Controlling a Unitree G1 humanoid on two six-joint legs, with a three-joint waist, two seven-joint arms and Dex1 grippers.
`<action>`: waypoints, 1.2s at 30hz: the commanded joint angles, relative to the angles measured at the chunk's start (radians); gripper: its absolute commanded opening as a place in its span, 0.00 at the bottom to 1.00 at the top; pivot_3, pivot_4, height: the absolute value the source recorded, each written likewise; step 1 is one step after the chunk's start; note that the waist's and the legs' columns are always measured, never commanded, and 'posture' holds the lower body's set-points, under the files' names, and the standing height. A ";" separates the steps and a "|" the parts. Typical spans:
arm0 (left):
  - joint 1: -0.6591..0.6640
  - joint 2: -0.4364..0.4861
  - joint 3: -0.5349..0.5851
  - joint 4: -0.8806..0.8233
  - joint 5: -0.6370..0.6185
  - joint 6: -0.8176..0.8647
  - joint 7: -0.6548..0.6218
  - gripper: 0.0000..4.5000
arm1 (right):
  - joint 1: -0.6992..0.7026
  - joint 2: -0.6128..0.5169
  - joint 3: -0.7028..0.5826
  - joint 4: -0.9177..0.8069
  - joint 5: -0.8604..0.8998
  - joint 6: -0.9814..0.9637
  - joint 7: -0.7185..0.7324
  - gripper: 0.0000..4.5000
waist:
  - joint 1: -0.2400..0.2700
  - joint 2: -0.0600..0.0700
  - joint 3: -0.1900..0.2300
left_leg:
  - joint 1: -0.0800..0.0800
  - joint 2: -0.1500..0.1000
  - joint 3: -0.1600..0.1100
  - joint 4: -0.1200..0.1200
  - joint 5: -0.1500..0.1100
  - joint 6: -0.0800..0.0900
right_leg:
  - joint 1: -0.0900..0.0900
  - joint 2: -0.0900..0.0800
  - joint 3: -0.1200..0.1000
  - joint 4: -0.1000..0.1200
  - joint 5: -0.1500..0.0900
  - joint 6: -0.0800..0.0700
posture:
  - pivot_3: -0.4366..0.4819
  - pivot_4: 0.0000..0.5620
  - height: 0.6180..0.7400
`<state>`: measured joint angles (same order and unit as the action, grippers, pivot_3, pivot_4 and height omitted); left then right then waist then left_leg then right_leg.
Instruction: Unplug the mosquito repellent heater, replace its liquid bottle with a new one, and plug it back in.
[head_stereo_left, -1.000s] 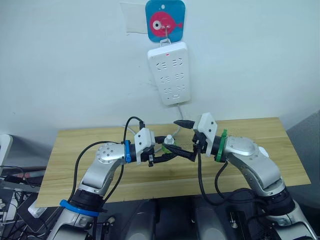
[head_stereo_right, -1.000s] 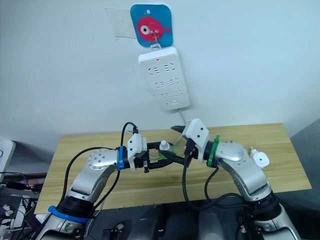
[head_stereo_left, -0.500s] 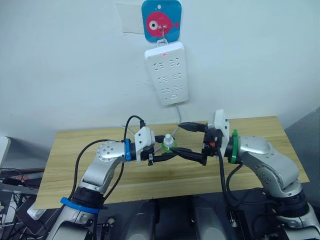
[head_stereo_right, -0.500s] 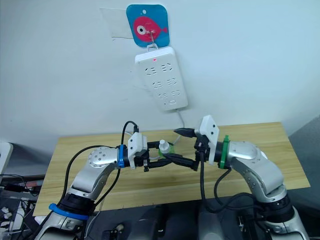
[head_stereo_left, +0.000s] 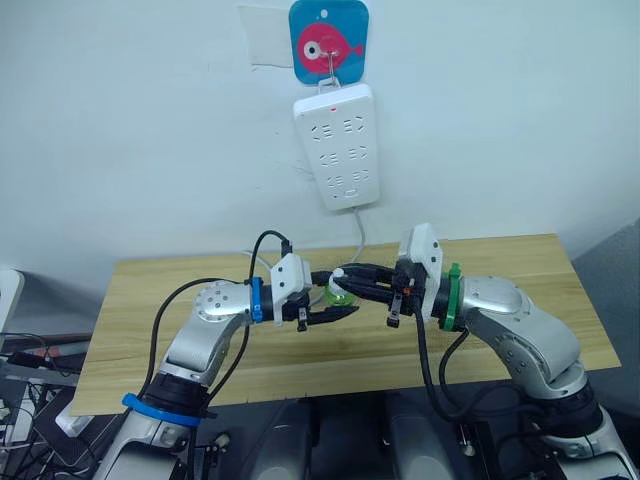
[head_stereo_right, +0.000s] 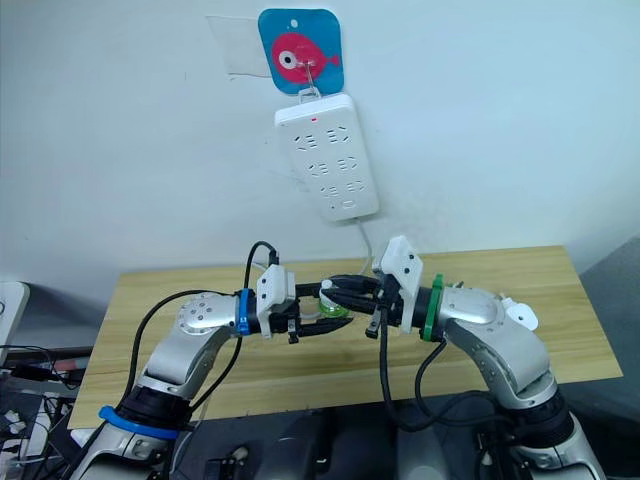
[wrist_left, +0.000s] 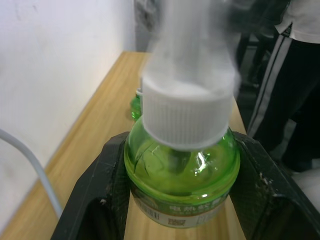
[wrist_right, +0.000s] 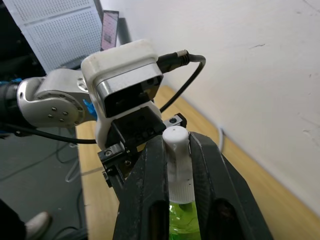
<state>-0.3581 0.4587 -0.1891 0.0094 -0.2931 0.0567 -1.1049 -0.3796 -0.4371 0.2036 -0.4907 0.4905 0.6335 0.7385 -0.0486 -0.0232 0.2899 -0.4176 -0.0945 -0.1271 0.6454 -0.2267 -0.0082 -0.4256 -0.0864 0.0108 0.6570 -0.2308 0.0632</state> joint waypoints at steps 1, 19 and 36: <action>-0.006 -0.008 -0.001 -0.030 -0.013 -0.013 -0.009 0.50 | -0.007 0.004 0.011 -0.029 -0.006 -0.036 0.008 0.06 | 0.000 0.000 0.000 | 0.000 0.000 0.000 0.000 0.000 0.000 | 0.000 0.000 0.000 0.000 0.000 0.000 | 0.39 0.48 1.00; 0.081 0.036 0.047 -0.025 -0.002 -0.047 0.015 0.50 | 0.081 0.011 -0.142 0.023 -0.109 -0.092 -0.308 0.06 | 0.000 0.000 0.000 | 0.000 0.000 0.000 0.000 0.000 0.000 | 0.000 0.000 0.000 0.000 0.000 0.000 | 0.38 0.47 1.00; 0.126 0.066 0.058 -0.114 -0.017 0.009 0.034 0.50 | 0.127 0.219 -0.177 0.738 -0.401 -0.573 -0.526 0.06 | -0.006 0.000 0.000 | 0.001 0.000 0.003 -0.001 0.001 -0.001 | -0.001 0.000 0.003 0.002 0.000 0.000 | 0.43 0.48 1.00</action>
<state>-0.2341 0.5227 -0.1475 -0.0651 -0.2916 0.0639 -1.0778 -0.2440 -0.2251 0.0403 0.2403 0.0973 0.1015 0.2152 -0.0542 -0.0231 0.2898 -0.4166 -0.0944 -0.1240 0.6449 -0.2258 -0.0096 -0.4269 -0.0858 0.0141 0.6589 -0.2309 0.0631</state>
